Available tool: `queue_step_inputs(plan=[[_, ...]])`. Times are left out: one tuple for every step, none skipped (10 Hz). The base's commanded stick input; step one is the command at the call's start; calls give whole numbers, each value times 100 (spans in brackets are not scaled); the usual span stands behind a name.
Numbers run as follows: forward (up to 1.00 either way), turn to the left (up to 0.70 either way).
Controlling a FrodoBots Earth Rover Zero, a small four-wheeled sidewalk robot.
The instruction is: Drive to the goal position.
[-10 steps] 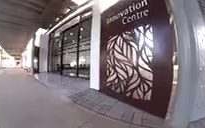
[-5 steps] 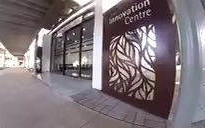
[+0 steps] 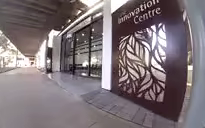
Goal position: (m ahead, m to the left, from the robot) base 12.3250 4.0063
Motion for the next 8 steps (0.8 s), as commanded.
queue_step_inputs(plan=[[0, 70], [0, 70], [0, 70], [0, 70], [3, 25], [35, 13], [66, 1], [70, 0]])
